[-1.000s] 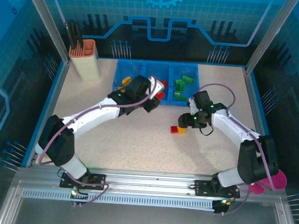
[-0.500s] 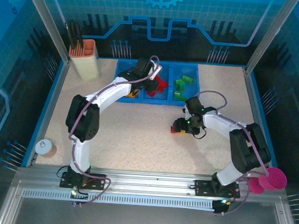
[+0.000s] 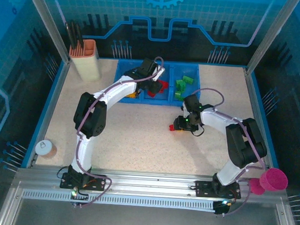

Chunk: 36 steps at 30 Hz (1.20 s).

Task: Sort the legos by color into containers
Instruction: Pick up the lego from the center of the table, then place the lego in the container.

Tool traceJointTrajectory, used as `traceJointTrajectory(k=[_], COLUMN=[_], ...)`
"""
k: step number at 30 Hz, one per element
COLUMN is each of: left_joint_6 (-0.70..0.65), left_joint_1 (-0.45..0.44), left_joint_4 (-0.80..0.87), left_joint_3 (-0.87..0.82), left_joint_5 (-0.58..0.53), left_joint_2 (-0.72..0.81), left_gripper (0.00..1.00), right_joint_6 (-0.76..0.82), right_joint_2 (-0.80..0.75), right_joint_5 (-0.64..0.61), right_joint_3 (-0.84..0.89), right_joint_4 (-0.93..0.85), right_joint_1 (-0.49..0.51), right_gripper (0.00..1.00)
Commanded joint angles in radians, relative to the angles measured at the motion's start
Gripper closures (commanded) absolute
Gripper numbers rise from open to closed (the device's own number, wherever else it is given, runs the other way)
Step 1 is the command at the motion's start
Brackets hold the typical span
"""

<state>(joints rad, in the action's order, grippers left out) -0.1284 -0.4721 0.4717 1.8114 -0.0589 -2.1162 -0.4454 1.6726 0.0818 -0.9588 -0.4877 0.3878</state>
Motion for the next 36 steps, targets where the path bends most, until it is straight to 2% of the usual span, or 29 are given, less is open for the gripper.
traceJointTrajectory(k=[1,5,14,22,30,36], left_joint_6=[0.012,0.018,0.038,0.068,0.113,0.18], left_joint_1=[0.004,0.003,0.001,0.004,0.032,0.142], left_joint_4=[0.034,0.036,0.063,0.044,0.083,0.116], left_joint_3=[0.029,0.024,-0.003,-0.207,-0.407,-0.563], left_joint_5=[-0.009,-0.007,0.029,0.032,0.021,0.072], left_joint_2=[-0.011,-0.001,0.04,0.281,0.616,0.909], left_gripper=[0.5,0.41,0.32,0.28,0.23,0.19], right_joint_6=[0.024,0.051,0.092,0.177,0.263,0.307], right_joint_2=[-0.004,-0.031,-0.112,-0.177,0.029,0.291], right_joint_5=[-0.019,-0.026,-0.038,-0.028,-0.036,-0.031], right_joint_3=[0.016,0.034,-0.011,-0.244,-0.63,-0.983], right_joint_4=[-0.029,-0.054,-0.141,-0.246,-0.256,-0.24], right_joint_1=[0.012,0.013,0.011,0.015,0.069,0.144], right_gripper=[0.52,0.55,0.59,0.6,0.6,0.6])
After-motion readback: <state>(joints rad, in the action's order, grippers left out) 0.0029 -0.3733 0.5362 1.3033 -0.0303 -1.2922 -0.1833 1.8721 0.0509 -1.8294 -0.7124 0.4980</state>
